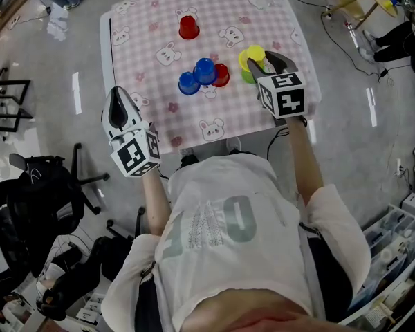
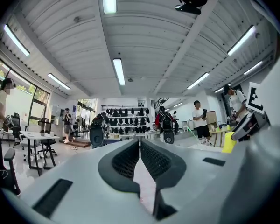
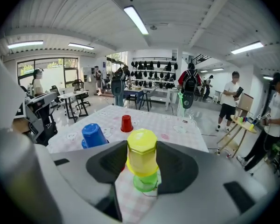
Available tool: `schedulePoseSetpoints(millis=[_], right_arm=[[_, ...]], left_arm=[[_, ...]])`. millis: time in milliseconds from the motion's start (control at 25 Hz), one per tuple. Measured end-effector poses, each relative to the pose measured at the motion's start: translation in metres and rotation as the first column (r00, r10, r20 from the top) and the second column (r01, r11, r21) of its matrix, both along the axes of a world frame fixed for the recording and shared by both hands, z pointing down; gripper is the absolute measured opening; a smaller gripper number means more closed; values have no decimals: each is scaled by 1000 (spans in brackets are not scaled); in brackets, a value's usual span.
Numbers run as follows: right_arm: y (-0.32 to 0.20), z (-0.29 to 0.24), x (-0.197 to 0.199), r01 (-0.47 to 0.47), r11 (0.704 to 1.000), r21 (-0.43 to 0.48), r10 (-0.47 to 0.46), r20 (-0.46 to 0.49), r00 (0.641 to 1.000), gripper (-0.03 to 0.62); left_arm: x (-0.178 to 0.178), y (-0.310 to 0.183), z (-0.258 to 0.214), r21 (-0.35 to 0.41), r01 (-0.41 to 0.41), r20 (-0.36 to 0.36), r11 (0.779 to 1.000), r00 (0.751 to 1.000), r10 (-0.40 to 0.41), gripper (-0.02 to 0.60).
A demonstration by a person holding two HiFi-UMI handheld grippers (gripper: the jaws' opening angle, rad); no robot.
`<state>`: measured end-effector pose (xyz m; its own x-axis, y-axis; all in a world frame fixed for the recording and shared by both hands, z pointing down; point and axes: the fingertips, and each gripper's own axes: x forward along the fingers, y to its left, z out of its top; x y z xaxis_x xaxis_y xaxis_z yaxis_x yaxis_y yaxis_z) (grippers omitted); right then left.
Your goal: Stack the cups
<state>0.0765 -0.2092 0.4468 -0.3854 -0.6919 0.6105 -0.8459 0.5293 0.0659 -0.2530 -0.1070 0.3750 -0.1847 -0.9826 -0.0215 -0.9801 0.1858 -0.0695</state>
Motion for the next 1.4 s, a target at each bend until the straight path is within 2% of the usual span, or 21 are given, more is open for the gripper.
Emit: schedulePoseSetpoints(millis=[200, 440, 560, 680, 1000, 1160, 1400], right_arm=[[-7, 10, 28, -79, 997, -13, 79, -26, 997, 202], [-5, 29, 33, -119, 987, -108, 127, 69, 989, 202], [-5, 34, 34, -137, 983, -121, 147, 80, 986, 202], [-2, 37, 31, -132, 982, -137, 145, 90, 985, 202], [3, 36, 6, -82, 978, -193, 120, 193, 974, 202], [4, 30, -2, -68, 983, -173, 101, 189, 977, 202], [6, 7, -9, -47, 997, -69, 54, 113, 992, 202]], left_arm=[[-2, -2, 0, 0, -3, 0, 1000, 1000, 3, 34], [-2, -8, 1, 0, -10, 1, 1000, 1000, 10, 34], [-4, -8, -1, 2, -10, 3, 1000, 1000, 10, 34], [-5, -7, -1, 1, -8, 3, 1000, 1000, 8, 34], [-6, -6, -2, 1, -1, 0, 1000, 1000, 1, 34], [-7, -6, -4, 6, 1, 0, 1000, 1000, -1, 34], [-9, -3, -1, 4, 3, -5, 1000, 1000, -3, 34]])
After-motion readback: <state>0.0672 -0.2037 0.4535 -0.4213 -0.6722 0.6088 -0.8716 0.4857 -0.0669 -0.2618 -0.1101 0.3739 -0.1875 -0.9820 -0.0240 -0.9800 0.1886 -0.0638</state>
